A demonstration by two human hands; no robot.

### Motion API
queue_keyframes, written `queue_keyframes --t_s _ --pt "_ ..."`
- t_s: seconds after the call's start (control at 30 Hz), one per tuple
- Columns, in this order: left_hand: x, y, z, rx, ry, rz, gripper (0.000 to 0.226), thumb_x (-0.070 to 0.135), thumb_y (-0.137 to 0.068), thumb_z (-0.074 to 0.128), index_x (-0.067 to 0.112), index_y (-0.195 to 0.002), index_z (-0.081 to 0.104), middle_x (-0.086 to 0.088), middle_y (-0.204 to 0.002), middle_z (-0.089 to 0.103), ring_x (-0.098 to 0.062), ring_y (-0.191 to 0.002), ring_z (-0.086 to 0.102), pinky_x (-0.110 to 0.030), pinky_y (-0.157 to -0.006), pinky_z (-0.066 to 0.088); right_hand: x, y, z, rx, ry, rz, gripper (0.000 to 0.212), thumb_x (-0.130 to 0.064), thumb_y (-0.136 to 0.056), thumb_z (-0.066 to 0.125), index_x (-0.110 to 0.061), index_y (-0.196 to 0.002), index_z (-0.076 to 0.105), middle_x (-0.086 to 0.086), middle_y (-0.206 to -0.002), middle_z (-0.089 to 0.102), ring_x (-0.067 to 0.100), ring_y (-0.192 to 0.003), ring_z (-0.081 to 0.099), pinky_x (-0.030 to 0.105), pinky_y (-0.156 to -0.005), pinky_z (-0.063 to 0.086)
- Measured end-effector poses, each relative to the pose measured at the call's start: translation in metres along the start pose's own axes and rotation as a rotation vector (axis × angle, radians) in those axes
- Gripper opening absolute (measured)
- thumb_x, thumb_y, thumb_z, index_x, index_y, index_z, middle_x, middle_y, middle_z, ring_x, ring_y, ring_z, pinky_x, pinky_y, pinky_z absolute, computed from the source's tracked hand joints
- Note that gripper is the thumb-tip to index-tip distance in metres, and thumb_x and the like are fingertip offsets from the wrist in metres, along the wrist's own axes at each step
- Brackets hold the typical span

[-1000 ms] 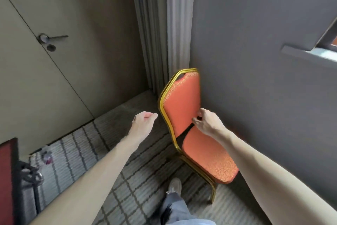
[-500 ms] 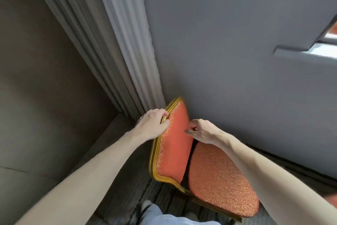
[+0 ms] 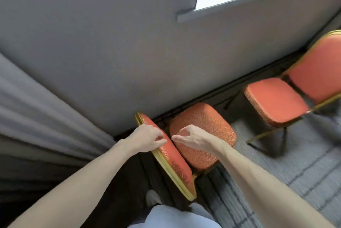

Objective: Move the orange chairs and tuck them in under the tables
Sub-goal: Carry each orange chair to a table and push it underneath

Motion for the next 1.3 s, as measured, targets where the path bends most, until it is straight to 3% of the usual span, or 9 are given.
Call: queue_keyframes --t_s 0.1,0.2,0.33,0.5,0.87,0.97,1.1,1.2,1.3 --pt "0.020 0.002 0.012 -0.076 -0.043 0.138 0.041 0.053 -0.098 0.044 0.024 -0.106 0.073 0.007 -0.097 0.072 -0.015 -0.088 0.065 -0.028 -0.071 0.045 -0.013 0.027 0.036 0.017 -0.107 0.043 0.052 -0.066 -0.086 0.054 -0.022 -0.108 0.071 -0.003 -0.097 0.074 0.011 -0.088 0.069 0.029 -0.079 0.056" --pt "0.030 0.007 0.021 -0.106 -0.249 0.229 0.038 0.045 -0.102 0.037 0.025 -0.085 0.065 0.006 -0.084 0.065 -0.016 -0.073 0.057 -0.030 -0.066 0.045 -0.012 0.053 0.078 0.108 -0.102 0.112 0.051 -0.055 -0.088 0.055 -0.023 -0.127 0.062 -0.001 -0.121 0.067 0.017 -0.104 0.064 0.036 -0.090 0.053" --pt "0.043 0.018 0.034 0.017 -0.432 0.321 0.041 0.037 -0.102 0.031 0.020 -0.087 0.065 0.000 -0.086 0.066 -0.025 -0.083 0.066 -0.034 -0.068 0.042 -0.009 0.087 0.123 0.321 -0.197 0.180 0.049 -0.040 -0.089 0.056 -0.027 -0.136 0.053 0.000 -0.125 0.064 0.021 -0.106 0.059 0.036 -0.091 0.049" --pt "0.049 0.060 0.054 -0.034 -0.249 0.364 0.056 0.054 -0.100 0.033 0.018 -0.075 0.067 0.001 -0.071 0.068 -0.022 -0.069 0.065 -0.034 -0.068 0.051 -0.016 0.134 0.181 0.562 -0.280 0.339 0.052 -0.038 -0.087 0.061 -0.030 -0.137 0.050 0.002 -0.118 0.062 0.021 -0.103 0.059 0.045 -0.091 0.052" --pt "-0.038 0.155 0.090 -0.124 -0.121 0.404 0.039 0.041 -0.103 0.041 0.017 -0.093 0.070 -0.002 -0.089 0.073 -0.021 -0.078 0.067 -0.038 -0.072 0.055 -0.107 0.087 0.235 0.447 0.172 0.459 0.047 -0.035 -0.086 0.067 -0.022 -0.129 0.052 0.010 -0.128 0.052 0.031 -0.119 0.044 0.045 -0.099 0.039" --pt "-0.057 0.168 0.080 0.067 -0.012 0.431 0.046 0.044 -0.103 0.030 0.020 -0.083 0.064 0.002 -0.081 0.070 -0.021 -0.075 0.065 -0.038 -0.068 0.051 -0.132 0.072 0.245 0.531 0.326 0.404 0.036 -0.027 -0.086 0.063 -0.017 -0.119 0.058 0.009 -0.120 0.058 0.029 -0.114 0.045 0.041 -0.094 0.037" --pt "-0.042 0.170 0.081 0.176 -0.049 0.483 0.035 0.027 -0.098 0.033 0.022 -0.066 0.048 0.003 -0.063 0.059 -0.022 -0.060 0.058 -0.035 -0.059 0.039 -0.132 0.071 0.238 0.572 0.199 0.499 0.018 -0.029 -0.086 0.056 -0.021 -0.101 0.063 0.002 -0.103 0.066 0.025 -0.106 0.048 0.038 -0.089 0.037" --pt "-0.028 0.164 0.080 0.188 -0.126 0.536 0.040 0.025 -0.095 0.027 0.025 -0.060 0.047 0.002 -0.053 0.057 -0.021 -0.047 0.057 -0.030 -0.048 0.033 -0.134 0.083 0.221 0.495 0.123 0.563 0.020 -0.034 -0.090 0.055 -0.020 -0.099 0.065 -0.002 -0.079 0.048 0.023 -0.100 0.050 0.038 -0.090 0.040" --pt "-0.019 0.158 0.062 0.195 -0.089 0.610 0.047 0.036 -0.096 0.028 0.025 -0.054 0.046 0.002 -0.052 0.060 -0.018 -0.043 0.056 -0.027 -0.044 0.038 -0.133 0.098 0.211 0.465 0.056 0.641 0.025 -0.038 -0.086 0.062 -0.019 -0.102 0.065 0.002 -0.088 0.047 0.024 -0.093 0.055 0.036 -0.080 0.045"
Point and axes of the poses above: each hand's wrist, its own y-axis away from the middle knuckle, its own z-axis out of the palm, x = y × z, the point moved 8 cm from there along -y, towards the middle knuckle
